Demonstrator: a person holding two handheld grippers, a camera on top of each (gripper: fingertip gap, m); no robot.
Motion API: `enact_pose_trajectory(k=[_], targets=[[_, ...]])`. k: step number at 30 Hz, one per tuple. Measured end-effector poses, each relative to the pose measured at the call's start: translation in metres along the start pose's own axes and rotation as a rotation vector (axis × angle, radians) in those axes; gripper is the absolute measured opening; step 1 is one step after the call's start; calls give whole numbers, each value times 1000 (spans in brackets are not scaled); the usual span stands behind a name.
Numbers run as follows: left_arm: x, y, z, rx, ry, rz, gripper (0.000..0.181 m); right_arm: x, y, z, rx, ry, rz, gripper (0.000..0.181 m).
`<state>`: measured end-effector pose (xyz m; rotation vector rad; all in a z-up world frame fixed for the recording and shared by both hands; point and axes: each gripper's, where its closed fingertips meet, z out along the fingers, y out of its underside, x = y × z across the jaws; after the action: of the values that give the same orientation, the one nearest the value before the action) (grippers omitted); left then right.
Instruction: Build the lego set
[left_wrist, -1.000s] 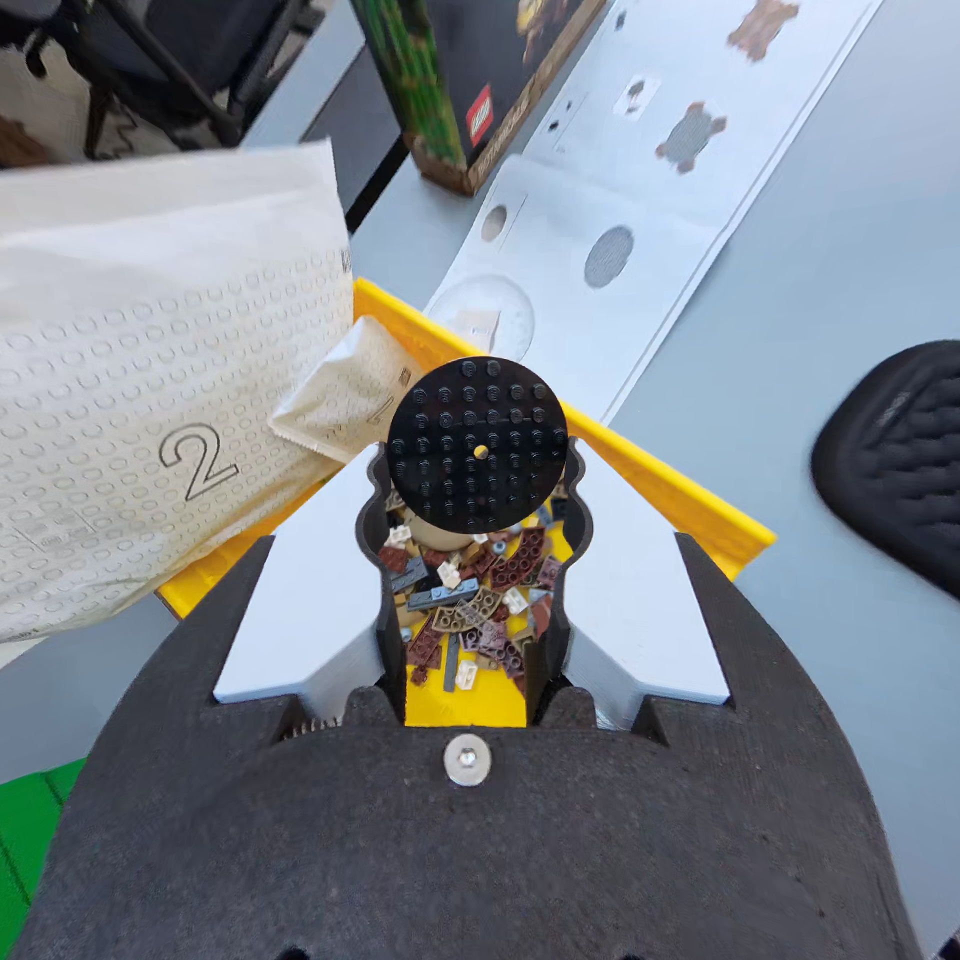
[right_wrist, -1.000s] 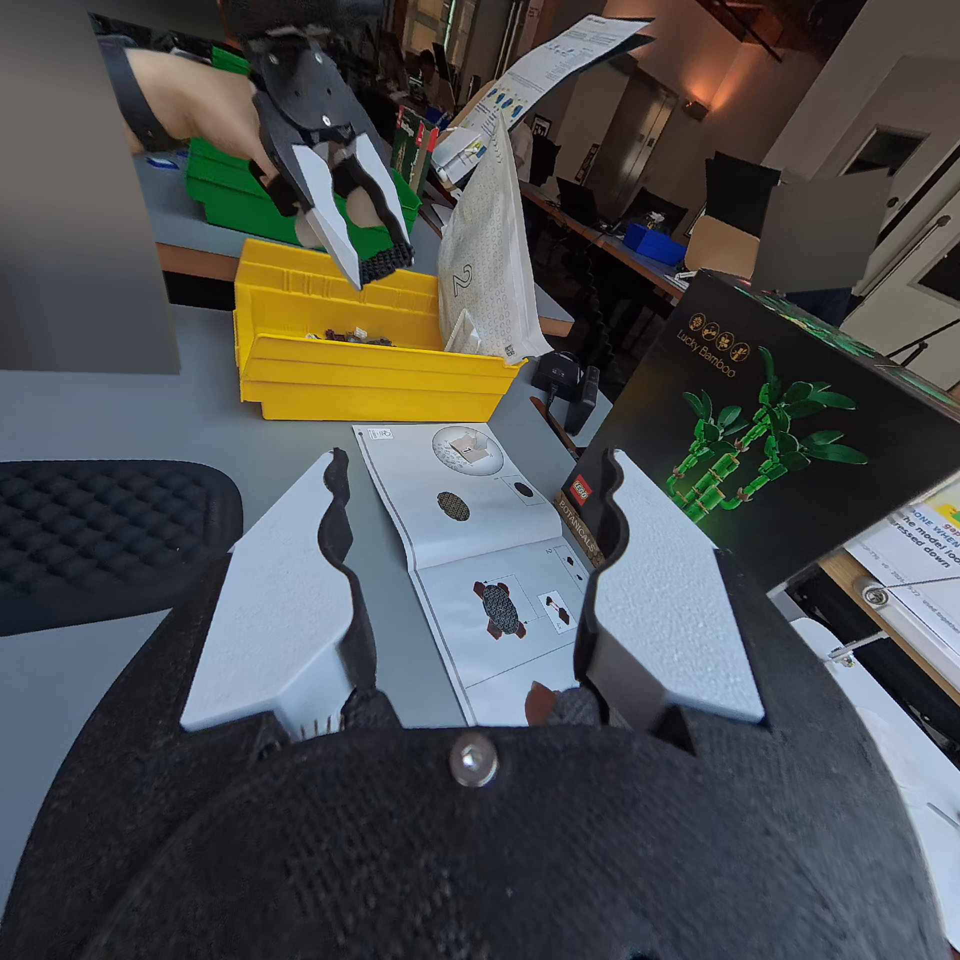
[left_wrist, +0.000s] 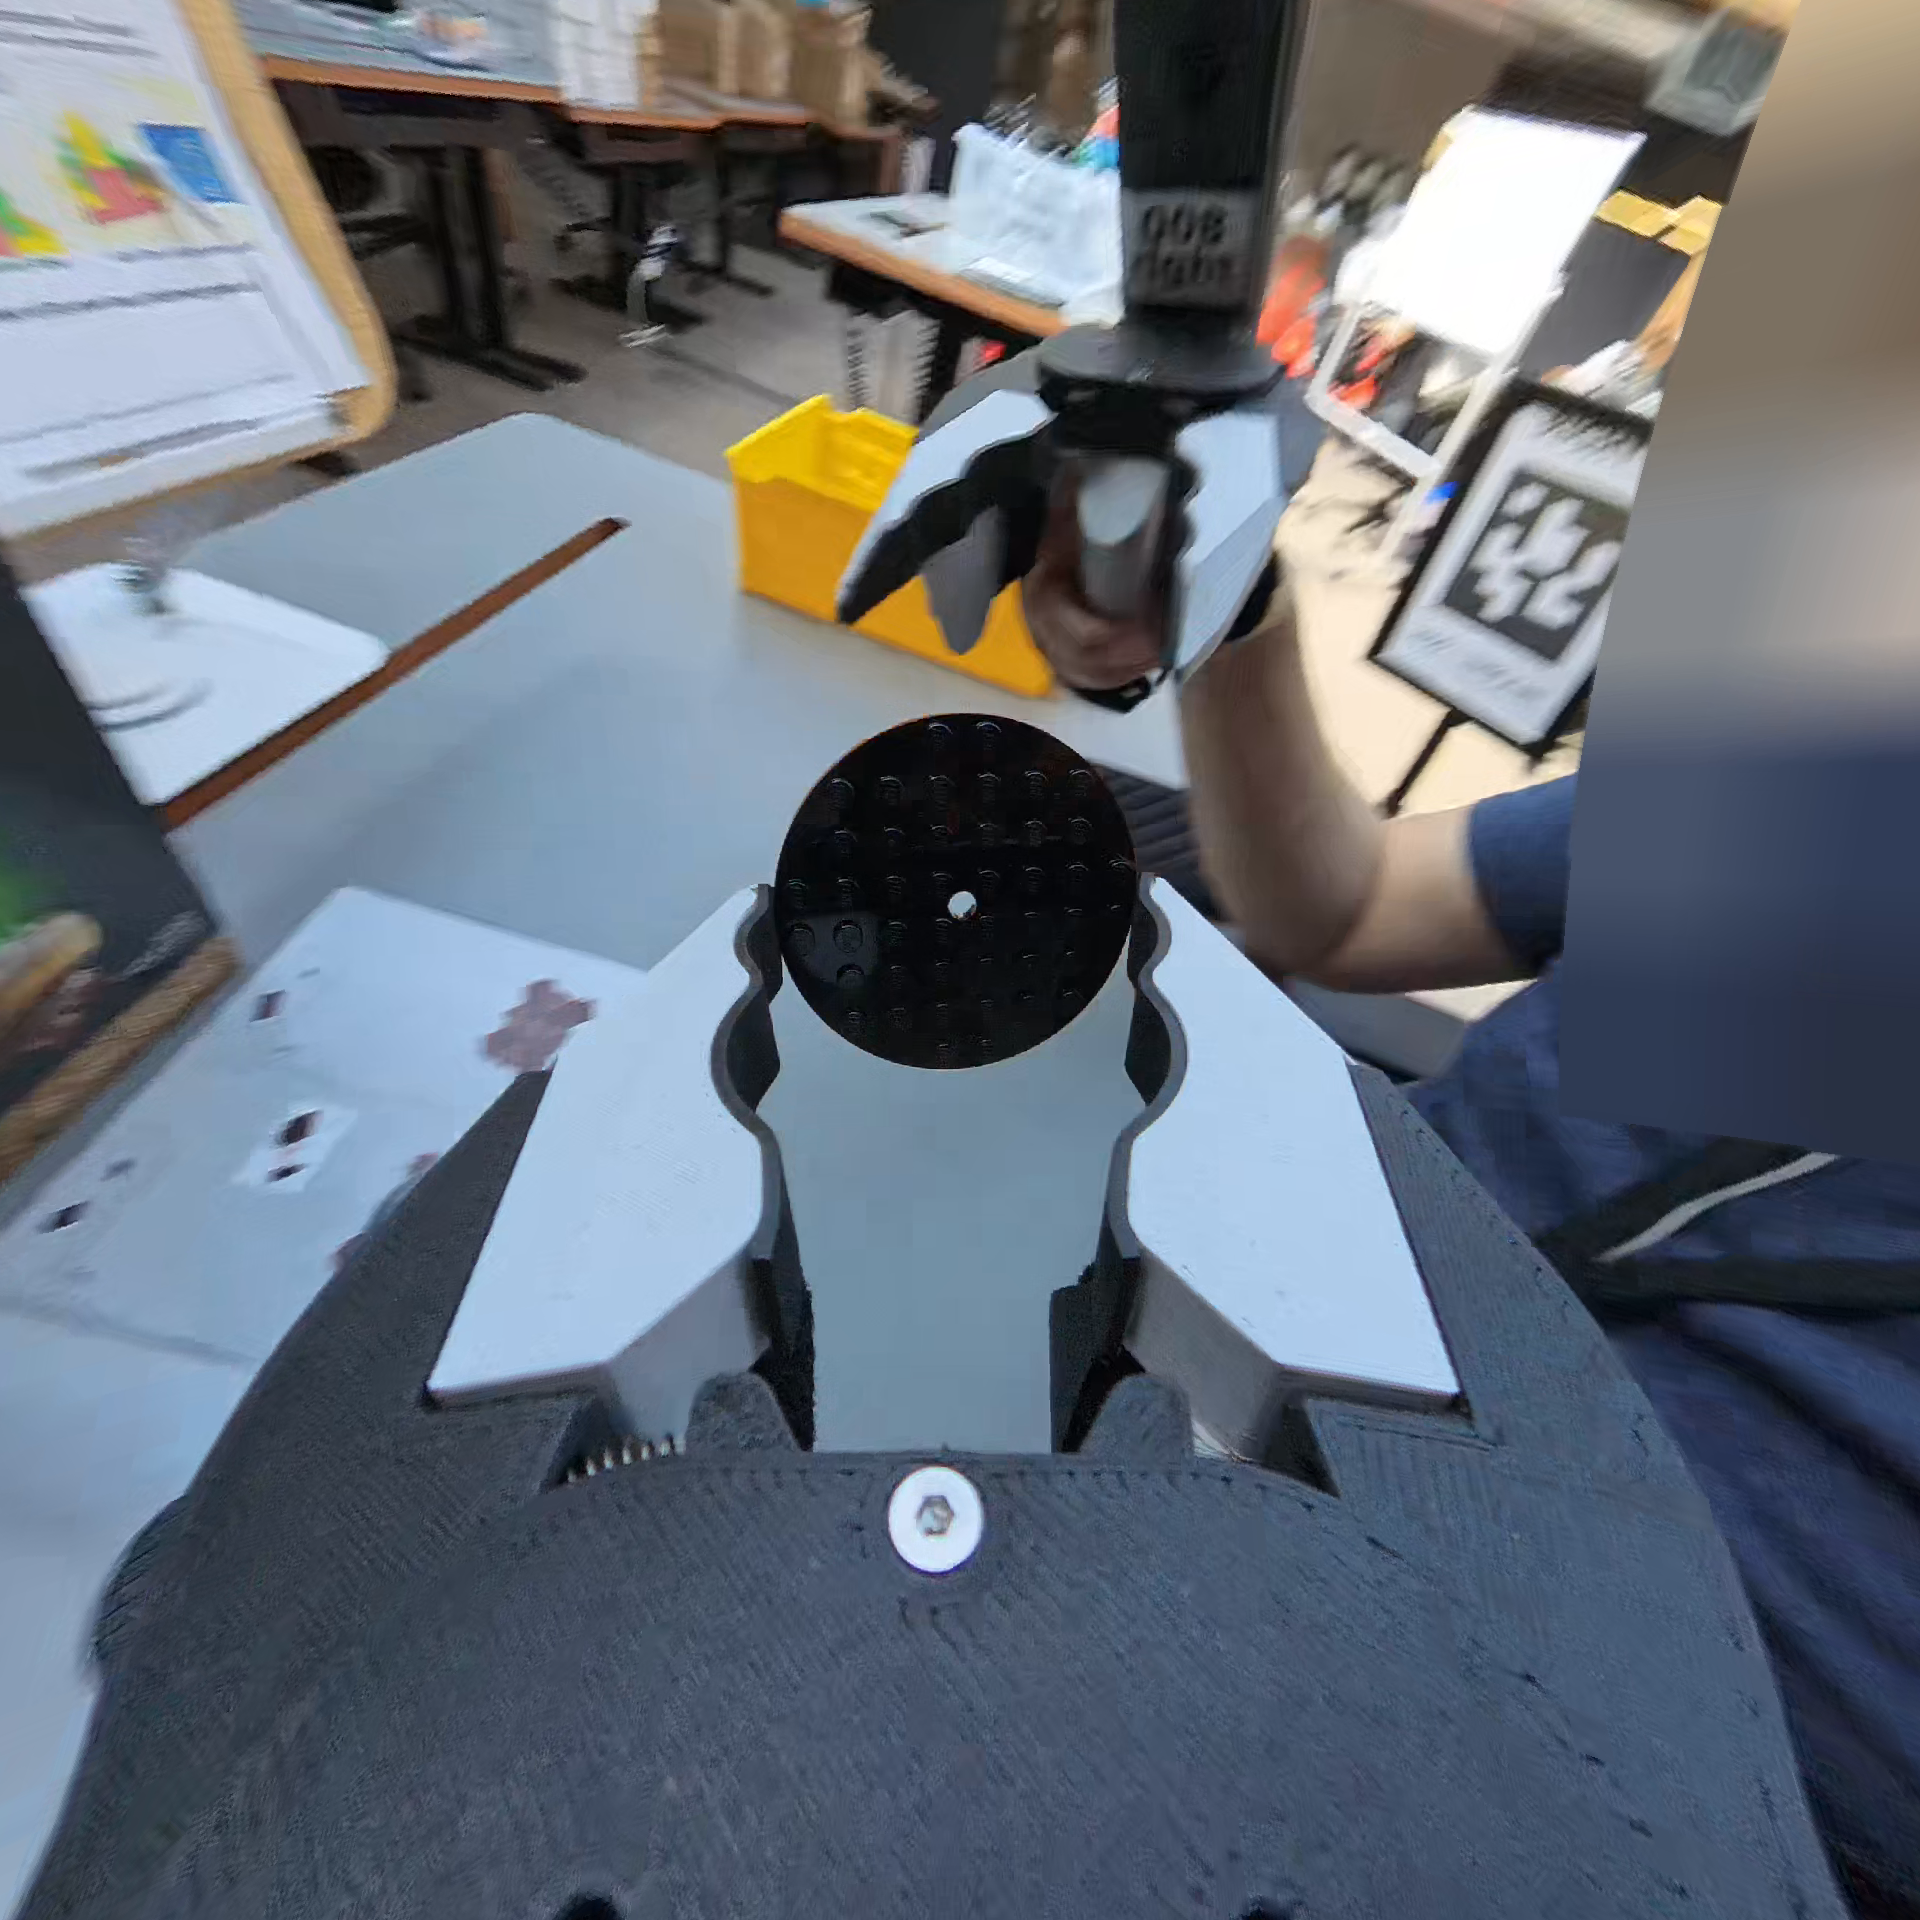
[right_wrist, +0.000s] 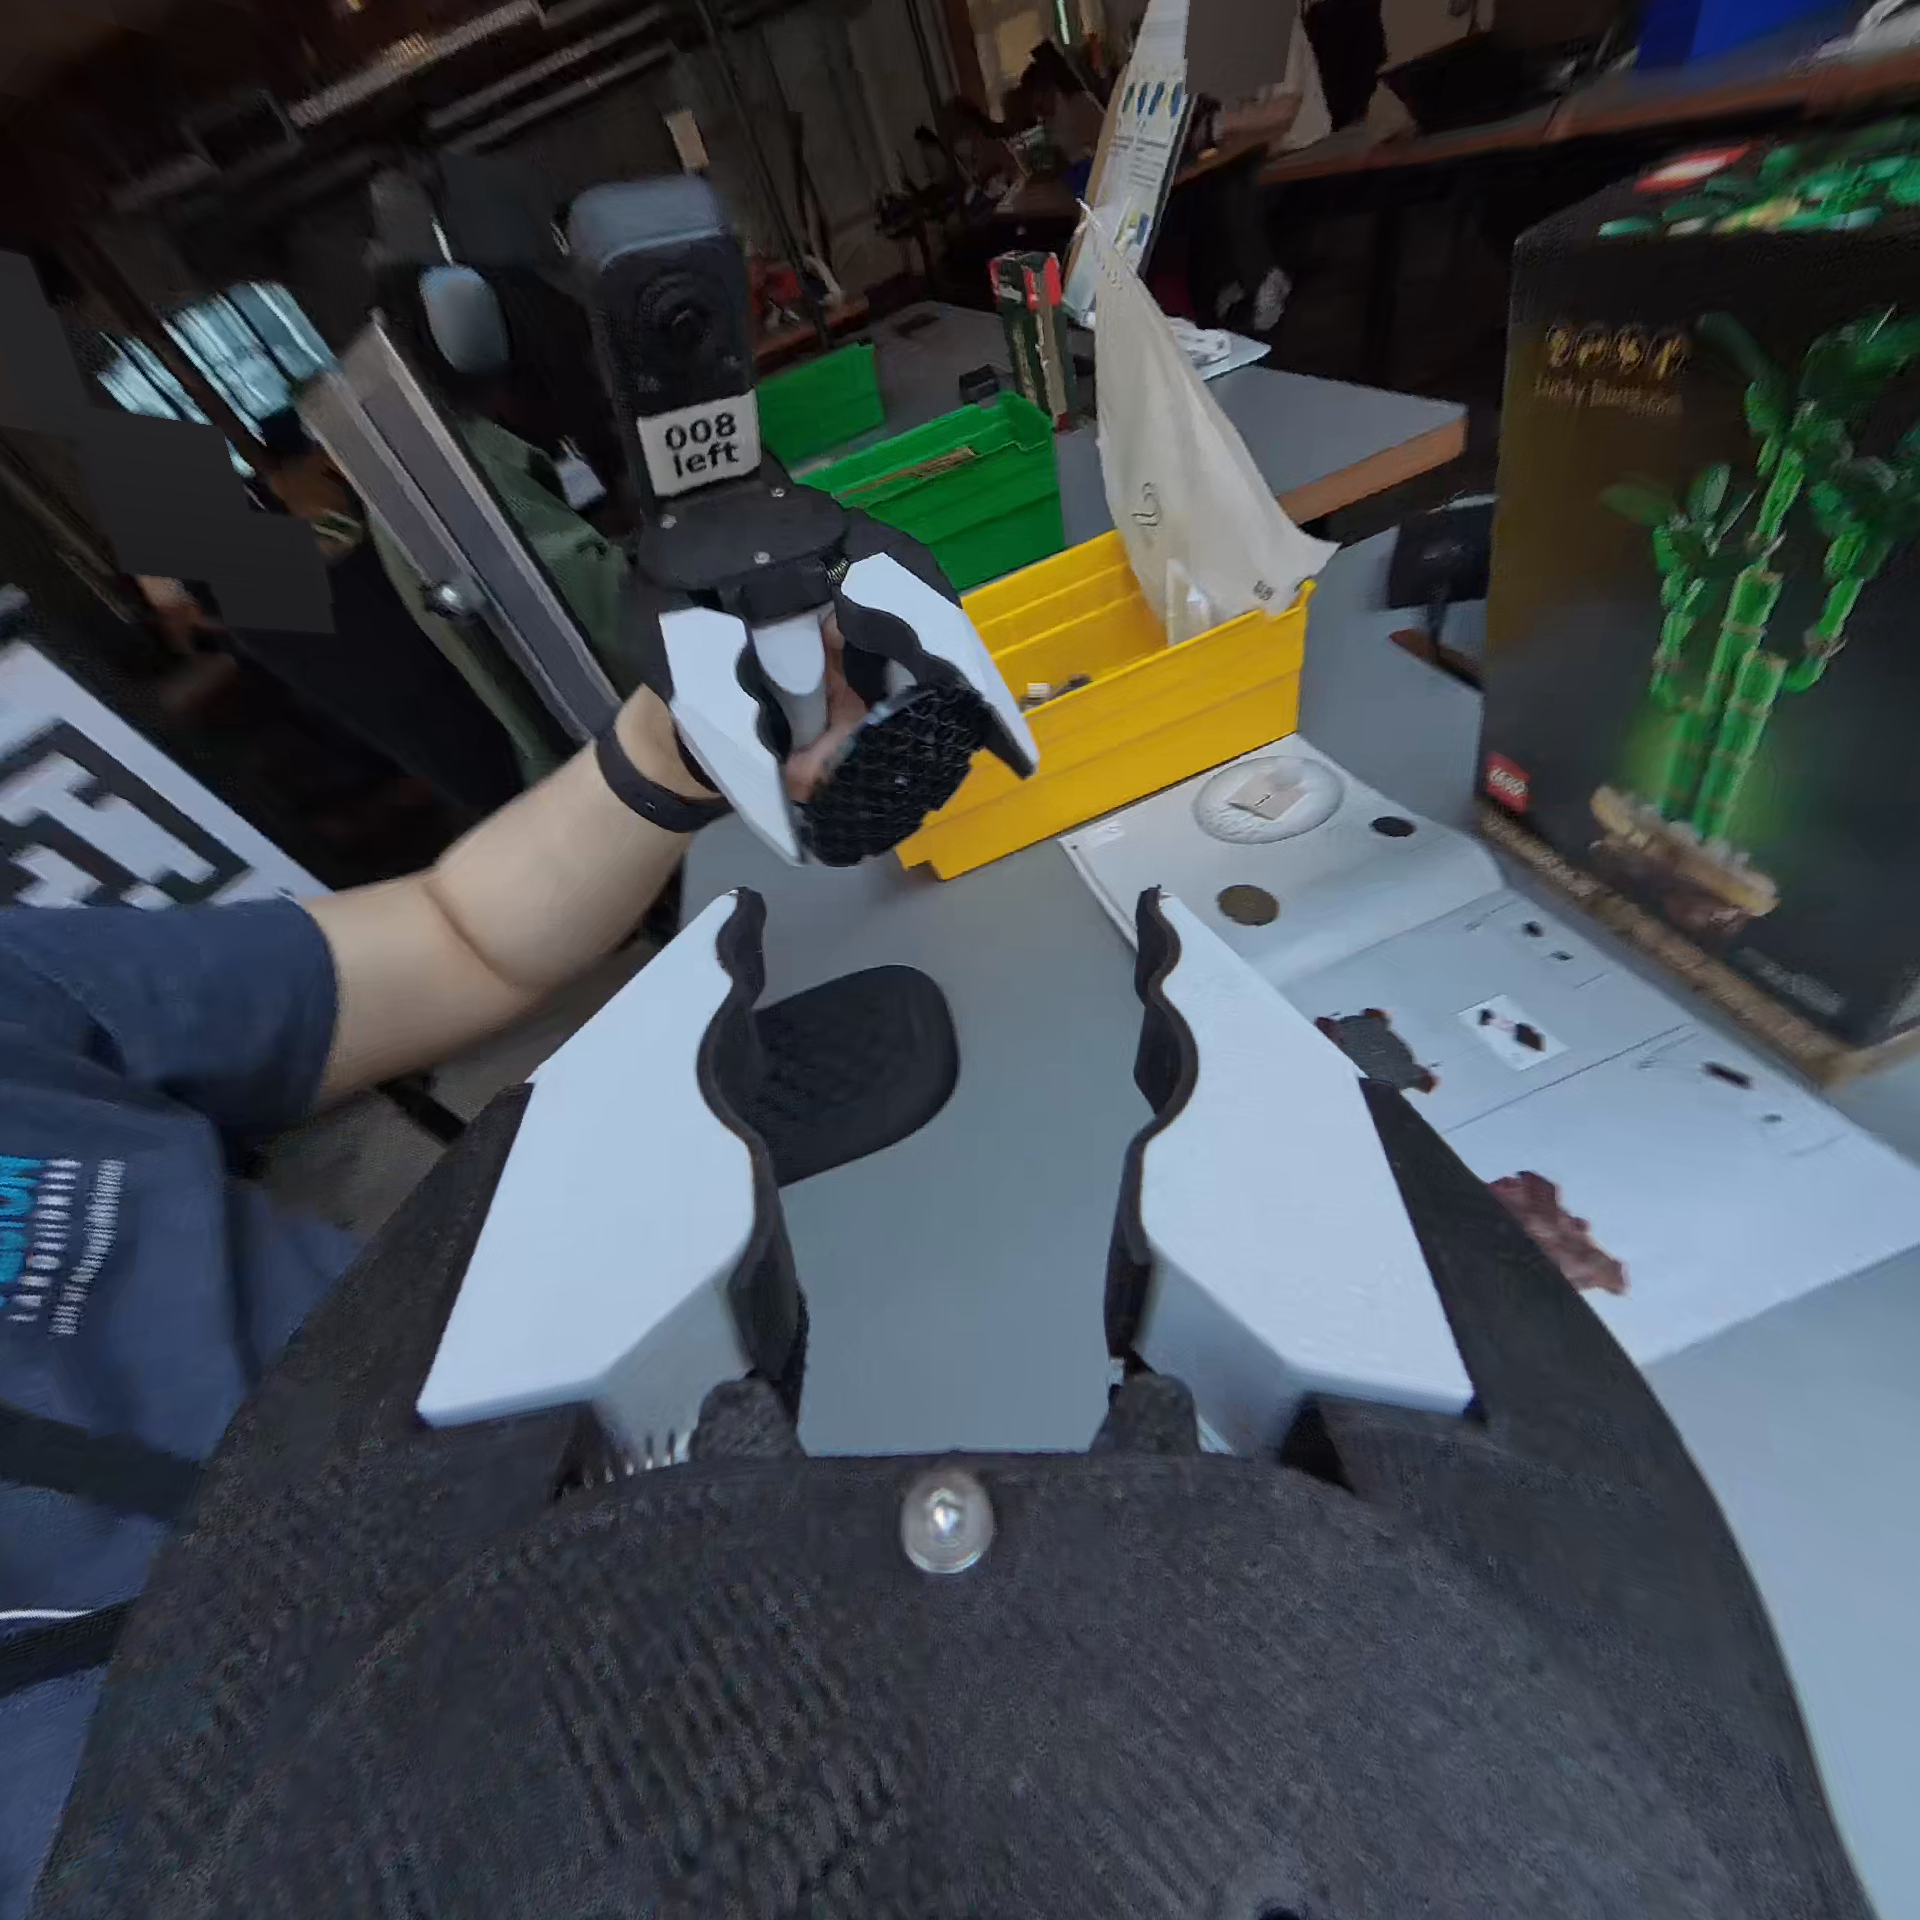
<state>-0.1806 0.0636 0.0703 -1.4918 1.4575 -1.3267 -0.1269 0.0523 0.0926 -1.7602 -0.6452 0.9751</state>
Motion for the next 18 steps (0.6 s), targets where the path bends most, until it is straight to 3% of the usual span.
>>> enact_pose_trajectory(k=[3, 7, 10, 13, 15, 17, 18], targets=[[-35, 13, 1, -136, -390, 242, 66, 19, 11, 7, -12, -24, 160, 54], [-43, 38, 15, -317, -574, 388, 67, 22, 30, 37, -61, -39, 228, 52], [-45, 51, 23, -381, -623, 439, 67, 35, 53, 55, -131, 31, 255, 57], [-45, 63, 30, -407, -602, 433, 66, 43, 68, 66, -160, 26, 296, 37], [-45, 72, 34, -414, -575, 403, 66, 40, 80, 71, -199, -33, 322, 11], [-43, 82, 36, -415, -548, 365, 65, 38, 94, 69, -245, -80, 370, 4], [-42, 86, 33, -406, -547, 343, 76, 38, 102, 66, -262, -99, 395, 3]])
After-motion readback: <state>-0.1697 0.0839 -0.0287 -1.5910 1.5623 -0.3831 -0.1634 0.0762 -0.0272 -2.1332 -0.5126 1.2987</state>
